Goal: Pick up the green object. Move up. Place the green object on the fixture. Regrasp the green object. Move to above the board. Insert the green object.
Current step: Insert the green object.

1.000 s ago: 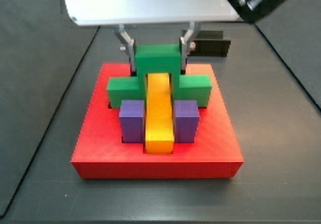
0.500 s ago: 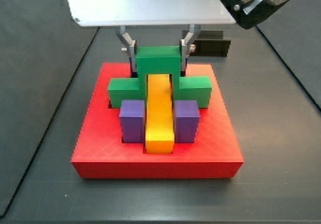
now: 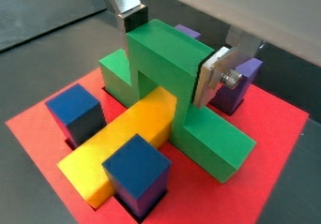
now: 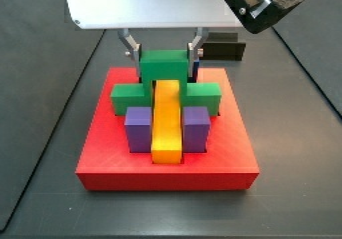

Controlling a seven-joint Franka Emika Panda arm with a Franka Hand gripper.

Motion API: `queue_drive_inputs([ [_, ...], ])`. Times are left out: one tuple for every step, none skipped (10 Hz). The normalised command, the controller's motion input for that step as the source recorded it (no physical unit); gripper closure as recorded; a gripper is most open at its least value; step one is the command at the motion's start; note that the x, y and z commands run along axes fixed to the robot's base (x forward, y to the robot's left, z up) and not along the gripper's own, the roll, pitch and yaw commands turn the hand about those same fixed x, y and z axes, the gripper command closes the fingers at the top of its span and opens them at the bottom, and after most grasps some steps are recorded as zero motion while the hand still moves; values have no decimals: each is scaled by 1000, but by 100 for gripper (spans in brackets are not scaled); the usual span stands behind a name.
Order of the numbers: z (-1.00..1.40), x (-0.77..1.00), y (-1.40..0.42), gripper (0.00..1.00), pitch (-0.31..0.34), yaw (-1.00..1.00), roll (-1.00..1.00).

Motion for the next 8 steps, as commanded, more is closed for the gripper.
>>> queue_drive_inputs([
  [0,-46,0,100,0,-17,-13],
  [-6,26,0,100,0,0,0],
  [-151,286,0,100,64,0,11],
  [-303,297,0,100,97,0,86],
  [-431,191,0,100,80,0,109],
  [-480,129,0,100,60,0,97],
  [-480,54,0,100,29,0,96],
  [-511,11,0,100,26,0,104],
])
